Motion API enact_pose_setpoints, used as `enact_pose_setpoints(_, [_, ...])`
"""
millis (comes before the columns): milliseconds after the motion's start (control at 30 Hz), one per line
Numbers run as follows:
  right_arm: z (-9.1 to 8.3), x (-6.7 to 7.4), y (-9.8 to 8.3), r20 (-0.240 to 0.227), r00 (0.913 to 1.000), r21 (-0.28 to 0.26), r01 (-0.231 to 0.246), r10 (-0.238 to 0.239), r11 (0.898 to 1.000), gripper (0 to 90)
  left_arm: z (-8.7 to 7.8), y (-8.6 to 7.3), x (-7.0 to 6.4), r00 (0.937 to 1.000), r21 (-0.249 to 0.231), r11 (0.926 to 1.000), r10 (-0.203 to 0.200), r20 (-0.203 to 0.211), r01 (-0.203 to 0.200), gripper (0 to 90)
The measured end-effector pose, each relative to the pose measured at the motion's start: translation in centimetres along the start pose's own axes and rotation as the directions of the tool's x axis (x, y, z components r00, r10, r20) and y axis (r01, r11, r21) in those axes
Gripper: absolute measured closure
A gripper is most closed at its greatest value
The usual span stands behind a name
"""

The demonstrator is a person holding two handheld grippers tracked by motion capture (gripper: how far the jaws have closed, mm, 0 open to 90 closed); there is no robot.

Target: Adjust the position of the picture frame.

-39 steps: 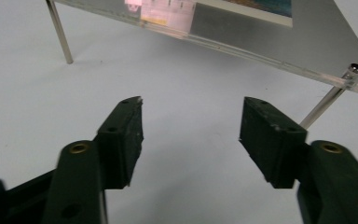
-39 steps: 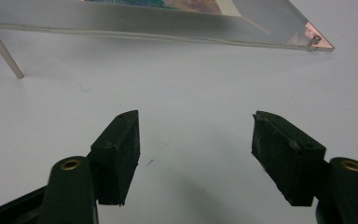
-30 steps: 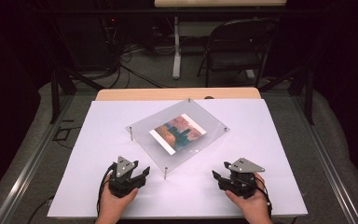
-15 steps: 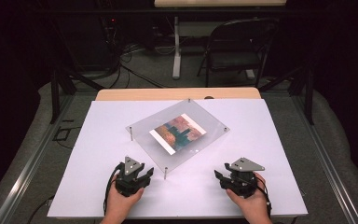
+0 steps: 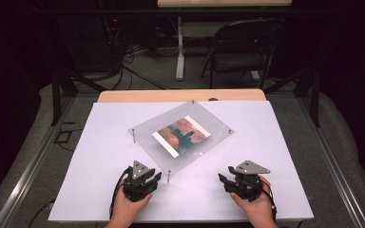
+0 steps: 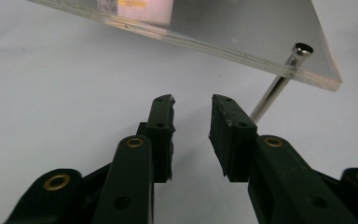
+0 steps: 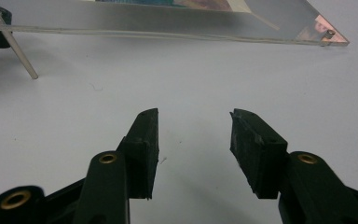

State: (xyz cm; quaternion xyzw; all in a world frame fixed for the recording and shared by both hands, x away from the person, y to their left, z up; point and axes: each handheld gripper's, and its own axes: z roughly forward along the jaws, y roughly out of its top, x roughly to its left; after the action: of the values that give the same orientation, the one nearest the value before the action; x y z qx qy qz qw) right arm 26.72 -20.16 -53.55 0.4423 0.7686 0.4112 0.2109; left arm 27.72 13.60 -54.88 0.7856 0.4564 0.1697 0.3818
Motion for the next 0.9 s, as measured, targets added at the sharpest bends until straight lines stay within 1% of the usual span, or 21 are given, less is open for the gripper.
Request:
enact_pose_setpoints(67, [0.0, 0.0, 0.0, 0.0, 1.0, 0.005, 0.0, 0.0, 1.0, 51.5, 0.0, 0.0, -0.1, 0.9999, 0.017, 0.9998, -0.008, 0.01, 0.008, 73.1])
enact_pose_setpoints(100, [0.0, 0.0, 0.0, 0.0, 1.0, 0.005, 0.0, 0.0, 1.0, 51.5, 0.0, 0.0, -0.1, 0.9999, 0.017, 0.9998, -0.008, 0.01, 0.008, 75.0])
enact_pose_setpoints(133, [0.0, 0.1, 0.0, -0.004, 1.0, 0.01, 0.002, -0.002, 1.0, 52.3, 0.0, 0.0, -0.1, 0.9999, 0.018, 0.9998, 0.007, 0.013, -0.008, 76.0])
enact_pose_setpoints(200, [0.0, 0.1, 0.0, -0.003, 1.0, 0.008, 0.0, 0.0, 1.0, 52.6, 0.0, 0.0, -0.2, 0.9998, 0.018, 0.9998, 0.01, 0.019, -0.01, 78.8])
enact_pose_setpoints(233, [0.0, 0.1, 0.0, -0.003, 1.0, 0.008, 0.0, 0.0, 1.0, 52.6, 0.0, 0.0, -0.2, 0.9997, 0.017, 0.9998, 0.011, 0.021, -0.011, 78.8])
enact_pose_setpoints(267, [0.1, 0.1, 0.0, 0.001, 1.0, 0.008, 0.001, -0.001, 1.0, 53.0, -0.1, 0.1, -0.3, 0.9996, 0.033, 0.9994, -0.001, 0.028, 0.0, 82.0])
enact_pose_setpoints(333, [0.1, 0.1, 0.0, 0.0, 1.0, 0.009, -0.002, 0.002, 1.0, 53.0, -0.1, 0.2, -0.4, 0.9993, 0.041, 0.9991, -0.01, 0.036, 0.009, 84.0])
enact_pose_setpoints(500, [0.1, 0.0, 0.0, -0.002, 0.9999, 0.022, -0.017, 0.017, 1.0, 53.0, -0.1, 0.2, -0.6, 0.9991, 0.048, 0.9989, -0.006, 0.041, 0.004, 86.6])
enact_pose_setpoints(567, [0.1, 0.0, 0.0, -0.003, 0.9997, 0.024, -0.022, 0.022, 0.999, 53.1, 0.0, 0.4, -0.9, 0.9976, 0.054, 0.9982, -0.029, 0.063, 0.025, 87.8])
enact_pose_setpoints(600, [0.1, 0.1, 0.0, -0.003, 0.9997, 0.025, -0.023, 0.023, 0.999, 53.2, 0.1, 0.5, -1.1, 0.9976, 0.054, 0.9984, -0.018, 0.068, 0.014, 88.2])
enact_pose_setpoints(633, [0.1, 0.1, 0.0, -0.005, 0.9997, 0.025, -0.025, 0.025, 0.999, 53.2, 0.1, 0.5, -1.1, 0.9976, 0.054, 0.9984, -0.018, 0.068, 0.014, 89.1])
enact_pose_setpoints(667, [0.1, 0.1, 0.0, -0.008, 0.9998, 0.025, -0.021, 0.021, 0.999, 53.5, 0.2, 0.6, -1.8, 0.9972, 0.053, 0.9986, 0.005, 0.074, -0.009, 89.7])
enact_pose_setpoints(700, [0.1, 0.1, 0.0, -0.01, 0.9997, 0.024, -0.02, 0.021, 0.999, 53.6, 0.2, 0.6, -2.1, 0.997, 0.053, 0.9984, 0.016, 0.075, -0.02, 90.0])
enact_pose_setpoints(733, [0.0, 0.1, 0.0, -0.012, 0.9997, 0.025, -0.02, 0.02, 0.999, 53.8, 0.3, 0.7, -2.4, 0.9983, 0.048, 0.9982, 0.034, 0.048, -0.036, 90.0])
enact_pose_setpoints(767, [0.1, 0.1, 0.0, -0.013, 0.9997, 0.023, -0.021, 0.021, 1.0, 53.8, 0.2, 0.7, -2.5, 0.9983, 0.047, 0.9978, 0.045, 0.038, -0.047, 90.0])
enact_pose_setpoints(800, [0.1, 0.1, 0.0, -0.013, 0.9997, 0.023, -0.021, 0.021, 1.0, 53.8, 0.2, 0.7, -2.5, 0.9983, 0.047, 0.9978, 0.045, 0.038, -0.047, 90.0])
enact_pose_setpoints(833, [0.0, 0.2, 0.0, -0.018, 0.9996, 0.026, -0.023, 0.023, 0.999, 53.8, 0.2, 0.7, -2.4, 0.9984, 0.043, 0.9984, 0.035, 0.045, -0.037, 90.0])
enact_pose_setpoints(867, [0.0, 0.2, 0.0, -0.018, 0.9996, 0.027, -0.022, 0.023, 0.999, 53.8, 0.2, 0.7, -2.2, 0.9978, 0.047, 0.9987, 0.016, 0.064, -0.019, 90.0])
enact_pose_setpoints(900, [0.1, 0.2, -0.1, -0.017, 0.9996, 0.025, -0.021, 0.022, 0.999, 53.8, 0.2, 0.7, -2.2, 0.9978, 0.047, 0.9987, 0.016, 0.064, -0.019, 90.0])
